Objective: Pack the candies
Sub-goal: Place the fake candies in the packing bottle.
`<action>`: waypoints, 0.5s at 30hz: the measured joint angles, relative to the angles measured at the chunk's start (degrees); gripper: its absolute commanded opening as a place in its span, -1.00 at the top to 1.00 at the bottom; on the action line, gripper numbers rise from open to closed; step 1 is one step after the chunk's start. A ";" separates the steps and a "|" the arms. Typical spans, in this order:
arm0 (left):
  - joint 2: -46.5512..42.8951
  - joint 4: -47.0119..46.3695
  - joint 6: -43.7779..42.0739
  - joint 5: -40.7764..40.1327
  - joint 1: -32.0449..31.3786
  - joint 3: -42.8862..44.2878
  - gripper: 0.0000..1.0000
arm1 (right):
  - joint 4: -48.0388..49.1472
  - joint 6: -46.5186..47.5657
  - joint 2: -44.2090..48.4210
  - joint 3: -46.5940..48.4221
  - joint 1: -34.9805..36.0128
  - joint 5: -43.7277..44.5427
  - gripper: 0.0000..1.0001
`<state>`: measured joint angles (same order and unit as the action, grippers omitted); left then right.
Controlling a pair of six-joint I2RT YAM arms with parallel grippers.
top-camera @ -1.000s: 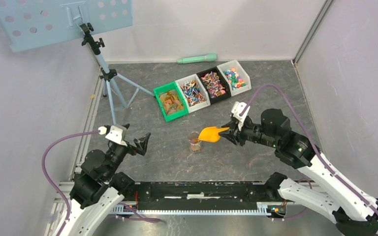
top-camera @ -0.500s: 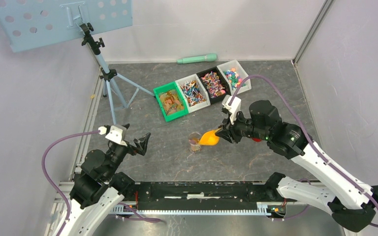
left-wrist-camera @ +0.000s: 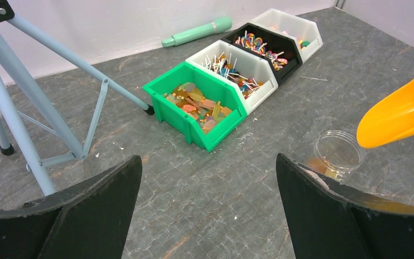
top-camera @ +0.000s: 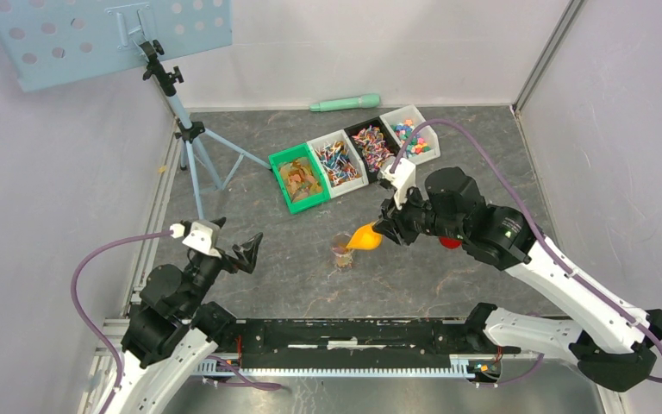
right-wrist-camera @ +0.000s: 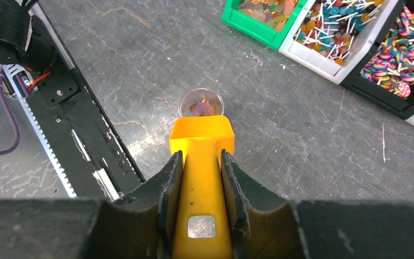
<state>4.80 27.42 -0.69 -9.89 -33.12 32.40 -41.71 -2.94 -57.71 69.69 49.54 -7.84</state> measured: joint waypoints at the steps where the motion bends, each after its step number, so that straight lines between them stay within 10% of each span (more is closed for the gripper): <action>1: -0.11 0.00 0.00 0.00 0.00 0.00 -1.00 | 0.15 -0.11 -0.02 0.00 0.00 0.17 1.00; 15: -2.23 0.15 0.00 -0.50 0.00 0.00 -1.00 | 24.59 -4.31 -5.97 -3.76 0.37 7.91 1.00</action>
<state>2.57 27.57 -0.69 -10.39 -33.12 32.40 -17.12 -7.25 -63.68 65.93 49.91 0.08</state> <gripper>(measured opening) 0.997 0.326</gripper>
